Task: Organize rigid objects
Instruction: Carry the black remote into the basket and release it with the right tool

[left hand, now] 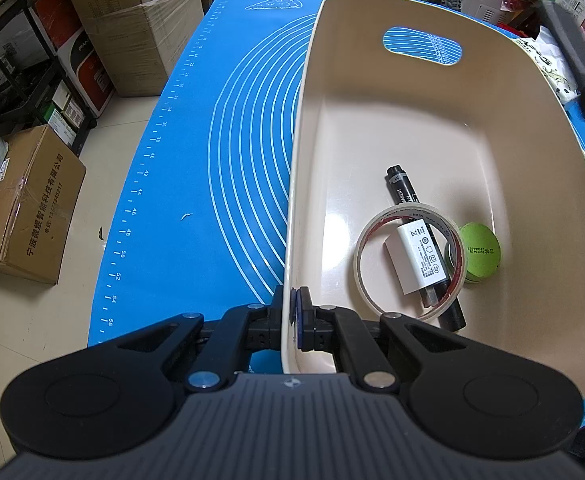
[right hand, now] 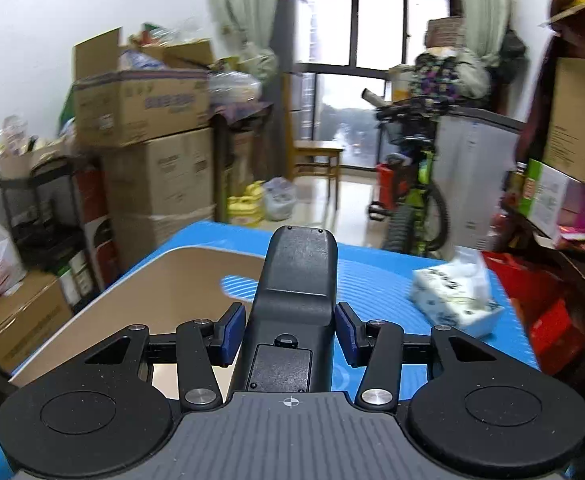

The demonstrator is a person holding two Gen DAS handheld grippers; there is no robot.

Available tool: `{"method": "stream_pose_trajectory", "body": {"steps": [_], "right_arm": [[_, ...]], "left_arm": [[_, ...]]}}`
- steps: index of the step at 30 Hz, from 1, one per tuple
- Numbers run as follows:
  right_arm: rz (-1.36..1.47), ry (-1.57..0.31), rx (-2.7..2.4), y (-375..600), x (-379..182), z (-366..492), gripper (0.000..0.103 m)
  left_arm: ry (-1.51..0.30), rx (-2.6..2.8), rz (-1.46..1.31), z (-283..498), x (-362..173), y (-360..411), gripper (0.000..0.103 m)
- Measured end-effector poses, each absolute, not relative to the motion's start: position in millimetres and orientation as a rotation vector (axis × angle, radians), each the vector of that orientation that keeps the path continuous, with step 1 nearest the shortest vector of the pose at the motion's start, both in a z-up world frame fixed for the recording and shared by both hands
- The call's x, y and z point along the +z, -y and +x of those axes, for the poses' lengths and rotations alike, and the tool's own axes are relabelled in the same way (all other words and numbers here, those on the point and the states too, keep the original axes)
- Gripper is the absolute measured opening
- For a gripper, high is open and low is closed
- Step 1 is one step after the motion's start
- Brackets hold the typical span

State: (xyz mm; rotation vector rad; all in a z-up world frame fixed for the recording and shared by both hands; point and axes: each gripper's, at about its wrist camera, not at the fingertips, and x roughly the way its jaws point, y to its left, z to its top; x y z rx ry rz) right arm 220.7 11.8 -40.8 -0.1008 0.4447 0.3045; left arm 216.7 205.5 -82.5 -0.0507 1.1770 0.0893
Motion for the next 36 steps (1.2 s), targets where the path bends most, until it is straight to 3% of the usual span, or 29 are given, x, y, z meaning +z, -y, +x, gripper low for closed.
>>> {"method": "stream_pose_trajectory", "body": {"steps": [8,26,36], "right_arm": [[-0.201,-0.546,0.405,-61,-57,221,0.054],[-0.285,-0.962,0.429,-87,-99,254,0.055],[-0.223,-0.876,0.475,-72,-84,241,0.062]], "left_arm": [[-1.177,0.090,-0.051,217,-83,-205,0.006],[-1.175,0.091,-0.047,216,-84,-203,0.005],[-1.176,0.091,-0.048,216,-82,-202,0.006]]}}
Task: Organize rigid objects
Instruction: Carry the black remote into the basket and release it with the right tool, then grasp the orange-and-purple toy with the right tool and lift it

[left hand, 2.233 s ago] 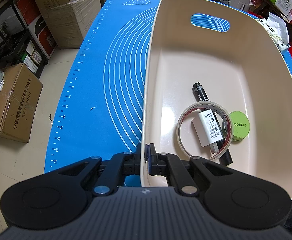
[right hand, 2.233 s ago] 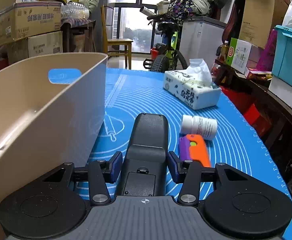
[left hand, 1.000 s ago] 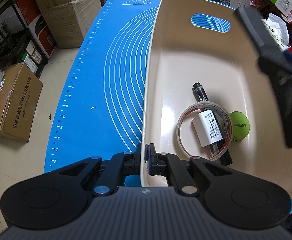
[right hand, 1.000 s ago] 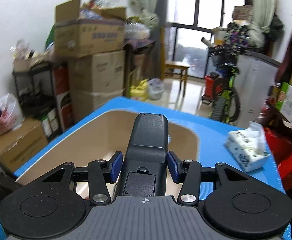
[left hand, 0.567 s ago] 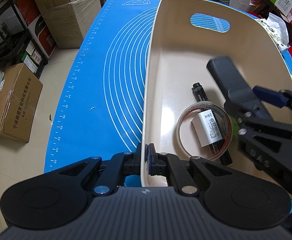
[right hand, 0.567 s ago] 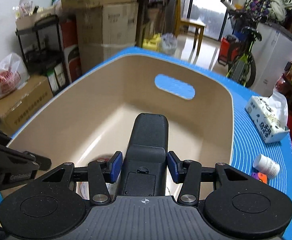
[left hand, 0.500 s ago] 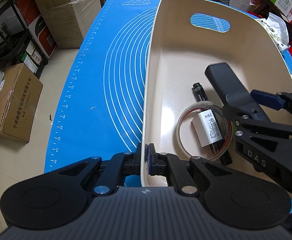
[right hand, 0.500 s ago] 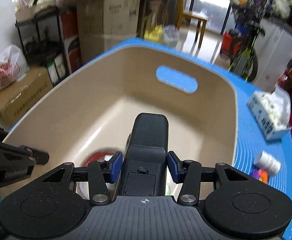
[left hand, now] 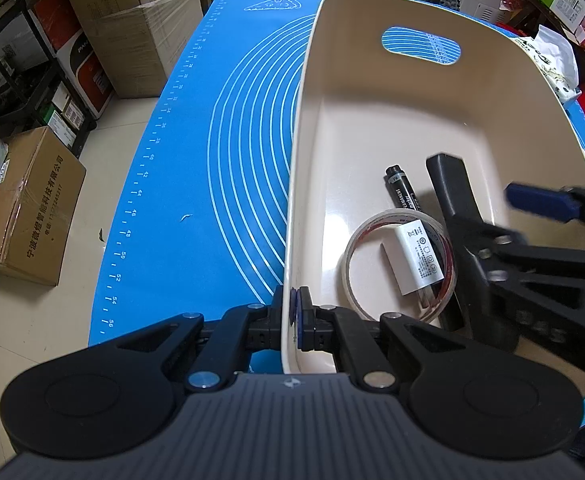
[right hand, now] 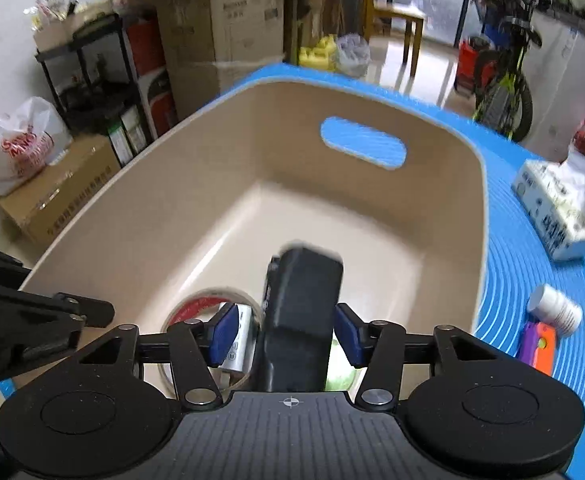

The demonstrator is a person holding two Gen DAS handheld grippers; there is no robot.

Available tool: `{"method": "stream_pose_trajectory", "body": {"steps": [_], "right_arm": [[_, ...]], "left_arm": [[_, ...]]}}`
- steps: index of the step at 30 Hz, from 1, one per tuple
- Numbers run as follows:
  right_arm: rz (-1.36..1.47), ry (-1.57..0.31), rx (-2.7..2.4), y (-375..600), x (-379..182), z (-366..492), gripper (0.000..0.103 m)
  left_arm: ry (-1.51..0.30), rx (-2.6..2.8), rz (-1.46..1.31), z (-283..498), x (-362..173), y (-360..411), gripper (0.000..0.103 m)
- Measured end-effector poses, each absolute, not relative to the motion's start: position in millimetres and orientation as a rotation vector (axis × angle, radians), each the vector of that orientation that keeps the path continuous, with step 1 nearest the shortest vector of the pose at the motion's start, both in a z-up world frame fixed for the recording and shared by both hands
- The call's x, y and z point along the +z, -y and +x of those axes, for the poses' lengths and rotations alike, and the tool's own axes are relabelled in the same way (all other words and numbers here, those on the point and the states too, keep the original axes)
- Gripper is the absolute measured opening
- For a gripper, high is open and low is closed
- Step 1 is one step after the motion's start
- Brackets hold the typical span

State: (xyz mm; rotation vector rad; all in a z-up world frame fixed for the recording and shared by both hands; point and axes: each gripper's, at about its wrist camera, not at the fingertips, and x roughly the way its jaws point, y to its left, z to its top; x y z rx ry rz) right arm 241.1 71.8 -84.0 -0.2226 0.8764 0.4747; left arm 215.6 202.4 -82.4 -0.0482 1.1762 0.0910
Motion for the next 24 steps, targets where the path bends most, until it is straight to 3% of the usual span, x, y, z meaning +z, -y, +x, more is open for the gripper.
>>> {"method": "stream_pose_trajectory", "body": {"steps": [11,13,24], "right_arm": [[-0.087,-0.553,0.361,17,-34,227,0.067],[-0.071,-0.561,0.298,37,-35,235,0.072],[-0.060,-0.665,0.072,103,-105,266,0.072]], "left_arm": [[-1.176,0.091,-0.047,216,-83,-203,0.006],[-1.176,0.092,-0.046,215,-82,-203,0.006],[-1.177,0.093,-0.045,215,-84,-201,0.006]]}}
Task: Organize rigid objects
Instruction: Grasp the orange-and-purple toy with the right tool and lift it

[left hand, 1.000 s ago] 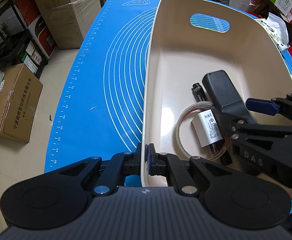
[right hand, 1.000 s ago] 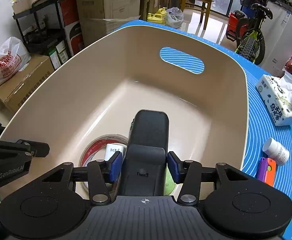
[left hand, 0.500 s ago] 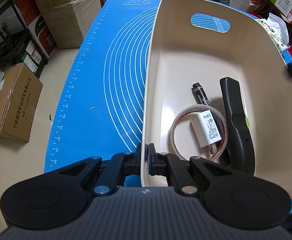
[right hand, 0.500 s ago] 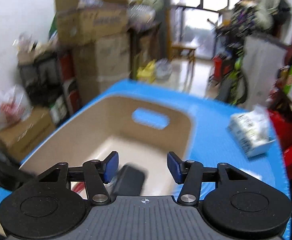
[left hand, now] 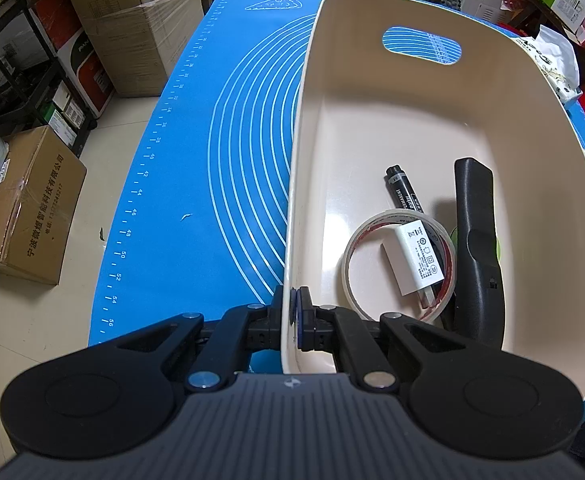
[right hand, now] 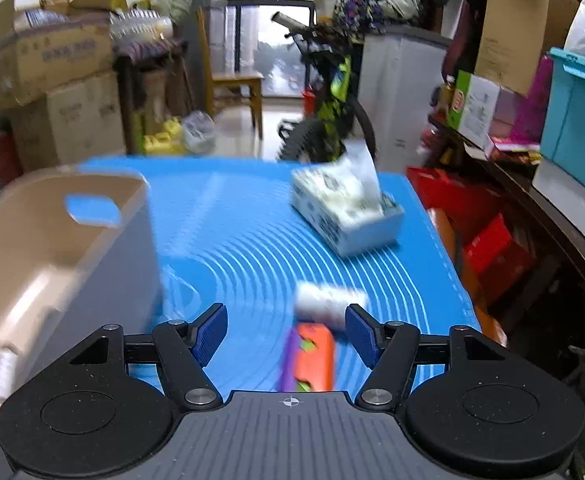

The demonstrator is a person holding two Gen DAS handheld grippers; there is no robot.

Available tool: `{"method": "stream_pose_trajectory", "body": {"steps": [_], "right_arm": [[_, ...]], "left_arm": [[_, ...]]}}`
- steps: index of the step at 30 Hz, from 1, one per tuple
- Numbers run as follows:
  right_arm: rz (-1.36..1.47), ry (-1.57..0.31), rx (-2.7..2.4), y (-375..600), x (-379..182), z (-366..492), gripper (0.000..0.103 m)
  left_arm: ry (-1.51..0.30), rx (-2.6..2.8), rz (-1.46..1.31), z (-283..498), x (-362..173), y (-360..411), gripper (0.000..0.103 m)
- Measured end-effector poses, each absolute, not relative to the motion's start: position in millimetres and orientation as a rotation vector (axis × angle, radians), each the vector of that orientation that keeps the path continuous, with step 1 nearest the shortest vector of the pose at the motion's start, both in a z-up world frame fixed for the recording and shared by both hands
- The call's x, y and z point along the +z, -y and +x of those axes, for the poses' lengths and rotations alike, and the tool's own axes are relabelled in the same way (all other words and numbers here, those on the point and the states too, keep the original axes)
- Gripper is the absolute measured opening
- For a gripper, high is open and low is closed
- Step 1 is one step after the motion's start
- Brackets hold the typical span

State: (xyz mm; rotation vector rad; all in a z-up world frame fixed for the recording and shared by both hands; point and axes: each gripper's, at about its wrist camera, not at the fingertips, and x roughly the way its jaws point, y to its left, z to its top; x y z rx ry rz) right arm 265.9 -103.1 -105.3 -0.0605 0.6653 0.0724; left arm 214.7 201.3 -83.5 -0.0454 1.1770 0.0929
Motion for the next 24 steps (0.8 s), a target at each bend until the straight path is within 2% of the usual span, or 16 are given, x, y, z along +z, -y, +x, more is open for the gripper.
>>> {"method": "stream_pose_trajectory", "body": {"steps": [6,13,18,19,20,24], "right_arm": [[-0.065,-0.743,0.025,109,-143,279,0.072],[-0.074,-0.723,-0.020,100,-166,289,0.071],[-0.040,-0.729,-0.014,99,-172,292,0.059],[-0.040,-0.726,-0.008,98,-172,292,0.051],[-0.048,-0.724,-0.001,96,-172,291,0.047],[-0.067,-0.725,0.005,94,-171,290,0.047]], "left_arm": [[-1.178,0.093,-0.044,214,-84,-201,0.006],[-1.176,0.094,-0.043,214,-84,-201,0.006],[-1.176,0.095,-0.042,214,-85,-200,0.006],[-1.177,0.095,-0.042,214,-85,-200,0.006],[-1.176,0.095,-0.043,214,-85,-200,0.006],[-1.176,0.095,-0.043,214,-85,-200,0.006]]}}
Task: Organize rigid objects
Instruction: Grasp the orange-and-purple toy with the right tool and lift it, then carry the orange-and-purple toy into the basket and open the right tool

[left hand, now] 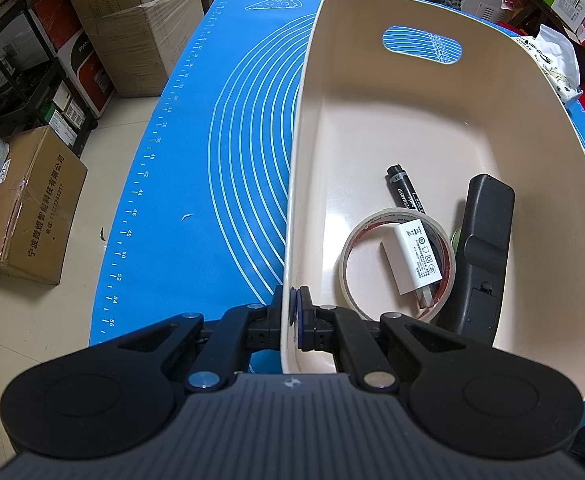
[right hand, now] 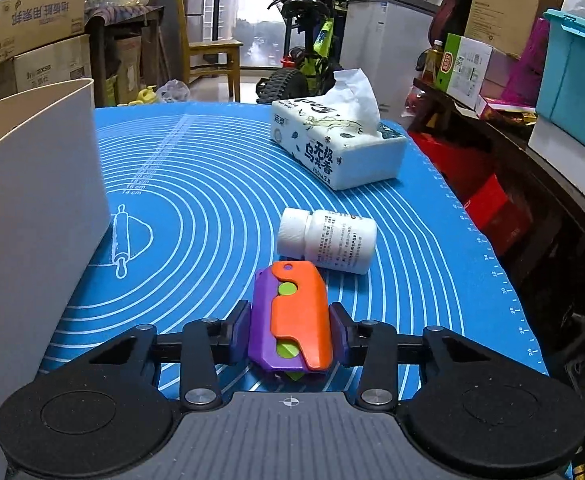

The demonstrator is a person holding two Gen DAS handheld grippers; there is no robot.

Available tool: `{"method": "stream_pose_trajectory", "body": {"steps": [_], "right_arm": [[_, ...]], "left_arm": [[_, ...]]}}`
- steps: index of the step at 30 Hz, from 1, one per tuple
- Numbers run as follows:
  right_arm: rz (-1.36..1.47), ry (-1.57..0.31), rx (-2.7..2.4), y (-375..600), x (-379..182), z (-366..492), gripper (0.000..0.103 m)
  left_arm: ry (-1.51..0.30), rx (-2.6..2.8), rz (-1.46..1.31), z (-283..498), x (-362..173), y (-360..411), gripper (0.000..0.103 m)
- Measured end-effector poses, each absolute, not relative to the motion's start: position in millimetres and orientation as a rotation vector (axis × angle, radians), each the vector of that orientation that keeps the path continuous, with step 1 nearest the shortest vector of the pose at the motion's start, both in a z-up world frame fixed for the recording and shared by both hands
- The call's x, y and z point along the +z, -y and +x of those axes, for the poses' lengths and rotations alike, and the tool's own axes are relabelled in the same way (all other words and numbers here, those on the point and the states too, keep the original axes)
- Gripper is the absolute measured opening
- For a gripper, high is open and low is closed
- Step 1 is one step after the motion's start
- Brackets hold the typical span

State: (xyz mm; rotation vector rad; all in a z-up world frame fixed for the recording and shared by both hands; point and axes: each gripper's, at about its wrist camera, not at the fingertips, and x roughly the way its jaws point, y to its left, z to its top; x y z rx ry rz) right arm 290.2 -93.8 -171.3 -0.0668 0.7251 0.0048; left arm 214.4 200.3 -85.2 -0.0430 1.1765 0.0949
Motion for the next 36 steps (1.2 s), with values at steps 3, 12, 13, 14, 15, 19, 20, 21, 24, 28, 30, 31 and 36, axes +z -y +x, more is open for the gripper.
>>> {"method": "stream_pose_trajectory", "body": {"steps": [3,12,13,14,15,19,20,21,24,28,30,31,36], "right_arm": [[-0.090,-0.726,-0.005,93,-170,287,0.047],[-0.072,-0.670,-0.005,98,-144,272,0.047],[-0.067,-0.658,-0.003,98,-139,270,0.047],[-0.060,-0.646,0.001,98,-133,268,0.047],[-0.049,-0.634,0.007,98,-127,266,0.047],[-0.031,-0.604,0.053,91,-105,260,0.047],[-0.028,-0.594,0.061,90,-99,259,0.047],[-0.022,-0.580,0.073,87,-92,257,0.047],[-0.007,-0.538,0.110,77,-72,251,0.047],[-0.020,-0.493,0.183,55,-50,244,0.047],[-0.035,-0.477,0.228,42,-42,240,0.047],[-0.041,-0.473,0.247,35,-39,239,0.047],[-0.051,-0.481,0.327,3,-36,238,0.047]], "left_arm": [[-1.176,0.095,-0.043,214,-85,-200,0.006],[-1.177,0.095,-0.043,214,-85,-200,0.006],[-1.177,0.095,-0.043,214,-85,-201,0.006],[-1.177,0.095,-0.043,214,-85,-200,0.006],[-1.177,0.094,-0.043,214,-85,-201,0.006],[-1.177,0.095,-0.044,215,-85,-201,0.006],[-1.177,0.096,-0.043,214,-85,-200,0.006],[-1.177,0.095,-0.044,215,-85,-201,0.006],[-1.177,0.095,-0.044,215,-85,-200,0.006],[-1.177,0.095,-0.043,214,-85,-201,0.006],[-1.177,0.094,-0.044,215,-85,-201,0.006],[-1.177,0.094,-0.044,214,-85,-200,0.006],[-1.177,0.094,-0.044,215,-85,-201,0.006]]}}
